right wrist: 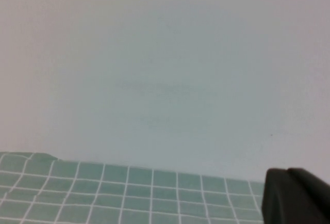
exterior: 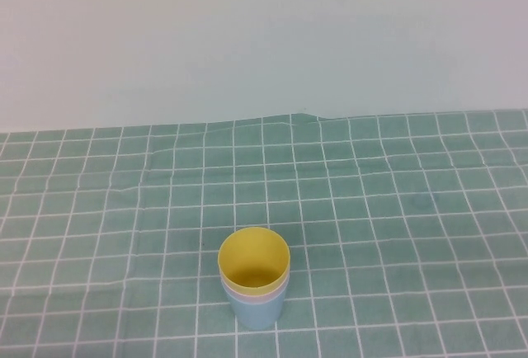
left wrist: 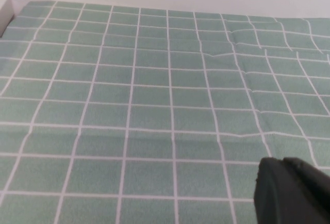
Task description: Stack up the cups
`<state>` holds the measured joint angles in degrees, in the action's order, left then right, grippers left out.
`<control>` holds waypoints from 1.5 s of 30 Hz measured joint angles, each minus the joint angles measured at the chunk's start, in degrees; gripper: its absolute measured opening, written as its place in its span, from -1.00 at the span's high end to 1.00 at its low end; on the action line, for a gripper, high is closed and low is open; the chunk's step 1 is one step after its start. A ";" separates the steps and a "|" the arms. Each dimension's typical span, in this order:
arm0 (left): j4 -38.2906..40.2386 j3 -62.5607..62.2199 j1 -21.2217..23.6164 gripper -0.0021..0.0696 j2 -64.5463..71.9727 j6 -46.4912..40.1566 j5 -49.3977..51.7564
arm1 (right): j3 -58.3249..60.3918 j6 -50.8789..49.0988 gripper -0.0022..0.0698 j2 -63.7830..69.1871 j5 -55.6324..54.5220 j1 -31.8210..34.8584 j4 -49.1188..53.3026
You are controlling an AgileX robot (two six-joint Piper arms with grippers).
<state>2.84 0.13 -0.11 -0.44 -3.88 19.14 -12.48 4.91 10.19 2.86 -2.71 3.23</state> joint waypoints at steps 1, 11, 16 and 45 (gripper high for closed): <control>0.00 0.00 0.00 0.95 0.00 0.00 0.00 | 1.50 -0.32 0.94 -1.35 -0.21 0.00 -0.90; 0.00 0.00 0.00 0.95 0.00 0.00 0.00 | 5.91 -0.81 0.94 -2.83 -1.24 0.06 -3.92; 0.00 0.00 0.00 0.95 0.00 0.60 0.00 | 9.62 -1.91 0.94 -3.07 2.79 -0.78 -2.78; 0.00 0.00 0.00 0.95 0.10 0.60 0.00 | 13.54 -2.27 0.94 -10.84 18.54 -0.89 -2.26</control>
<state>2.84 0.13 -0.11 -0.34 -3.28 19.14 1.06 2.63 -0.65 21.40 -3.59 0.97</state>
